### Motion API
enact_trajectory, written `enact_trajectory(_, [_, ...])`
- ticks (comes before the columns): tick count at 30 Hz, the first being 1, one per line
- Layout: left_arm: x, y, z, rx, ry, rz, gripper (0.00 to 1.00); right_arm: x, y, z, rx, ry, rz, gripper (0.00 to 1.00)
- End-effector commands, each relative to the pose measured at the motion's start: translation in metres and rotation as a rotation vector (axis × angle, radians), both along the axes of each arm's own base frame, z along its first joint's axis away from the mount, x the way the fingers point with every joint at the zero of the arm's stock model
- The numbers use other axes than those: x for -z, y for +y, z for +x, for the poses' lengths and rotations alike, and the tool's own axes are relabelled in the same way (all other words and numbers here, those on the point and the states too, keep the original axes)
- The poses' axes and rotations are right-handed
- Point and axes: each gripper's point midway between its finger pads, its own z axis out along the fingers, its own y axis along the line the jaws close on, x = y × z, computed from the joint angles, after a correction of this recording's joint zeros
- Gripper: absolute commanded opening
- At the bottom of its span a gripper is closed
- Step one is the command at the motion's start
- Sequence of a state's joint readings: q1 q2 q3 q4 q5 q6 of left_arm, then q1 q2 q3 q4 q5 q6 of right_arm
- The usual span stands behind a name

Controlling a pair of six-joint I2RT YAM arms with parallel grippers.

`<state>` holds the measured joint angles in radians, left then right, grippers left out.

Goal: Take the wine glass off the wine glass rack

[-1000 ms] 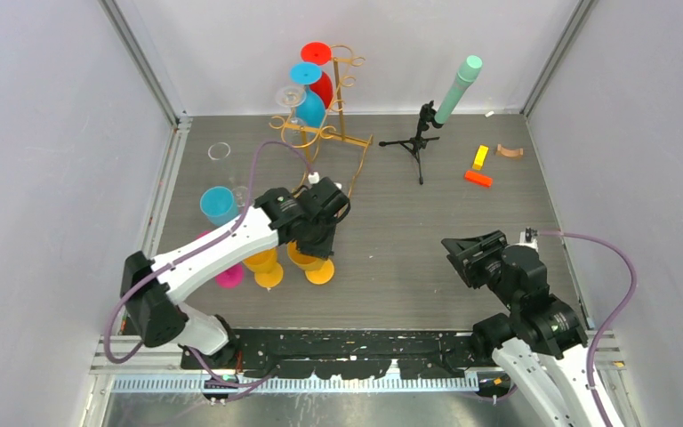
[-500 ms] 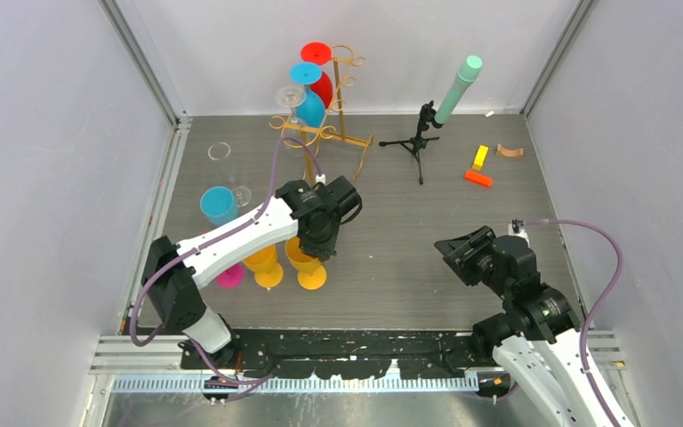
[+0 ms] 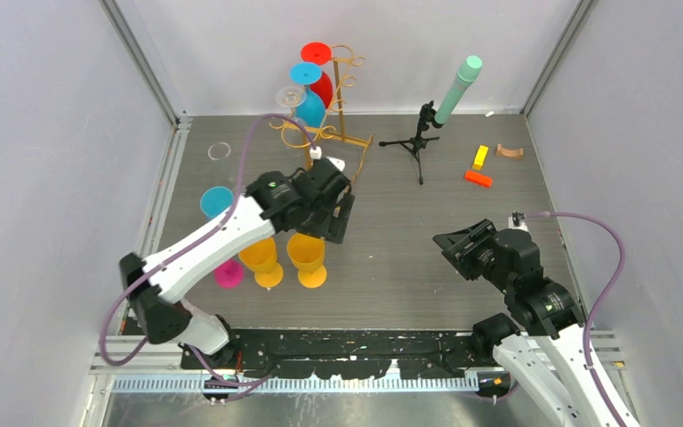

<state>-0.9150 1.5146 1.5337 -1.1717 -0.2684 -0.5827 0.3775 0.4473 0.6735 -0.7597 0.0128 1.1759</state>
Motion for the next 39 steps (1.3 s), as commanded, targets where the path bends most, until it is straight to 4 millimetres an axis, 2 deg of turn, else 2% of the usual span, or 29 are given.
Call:
enact_trajectory(1, [-0.088, 0.007, 0.028, 0.035, -0.286, -0.151, 0.97, -0.018, 0.0, 0.016, 0.03, -0.064, 0.008, 0.53])
enact_trajectory(5, [-0.135, 0.03, 0.058, -0.034, -0.422, -0.253, 1.0, -0.011, -0.003, 0.028, 0.084, -0.053, 0.019, 0.53])
enact_trajectory(8, [-0.167, 0.05, 0.084, -0.12, -0.496, -0.395, 1.0, -0.008, -0.001, 0.037, 0.109, -0.043, 0.035, 0.53])
enact_trajectory(11, [-0.188, 0.071, 0.113, -0.225, -0.545, -0.53, 1.0, -0.006, 0.004, 0.048, 0.108, -0.023, 0.036, 0.53])
enact_trajectory(13, [-0.196, 0.083, 0.131, -0.282, -0.564, -0.597, 1.0, -0.005, 0.009, 0.053, 0.095, -0.005, 0.031, 0.53])
enact_trajectory(18, [-0.207, 0.096, 0.176, -0.33, -0.509, -0.835, 1.0, 0.0, 0.021, 0.064, 0.058, 0.023, 0.034, 0.52])
enact_trajectory(23, [-0.218, 0.099, 0.217, -0.273, -0.419, -1.099, 0.99, 0.009, 0.026, 0.068, 0.041, 0.038, 0.043, 0.52])
enact_trajectory(27, [-0.209, 0.091, 0.242, -0.233, -0.325, -1.159, 0.85, 0.015, 0.028, 0.07, 0.037, 0.046, 0.04, 0.52])
enact_trajectory(32, [-0.201, 0.084, 0.26, -0.228, -0.254, -1.198, 0.62, 0.02, 0.033, 0.067, 0.005, 0.056, 0.051, 0.52])
enact_trajectory(36, [-0.197, 0.081, 0.268, -0.23, -0.226, -1.23, 0.56, 0.022, 0.035, 0.065, -0.01, 0.06, 0.051, 0.52])
enact_trajectory(39, [-0.203, 0.078, 0.273, -0.225, -0.209, -1.257, 0.53, 0.023, 0.035, 0.064, -0.013, 0.061, 0.052, 0.52])
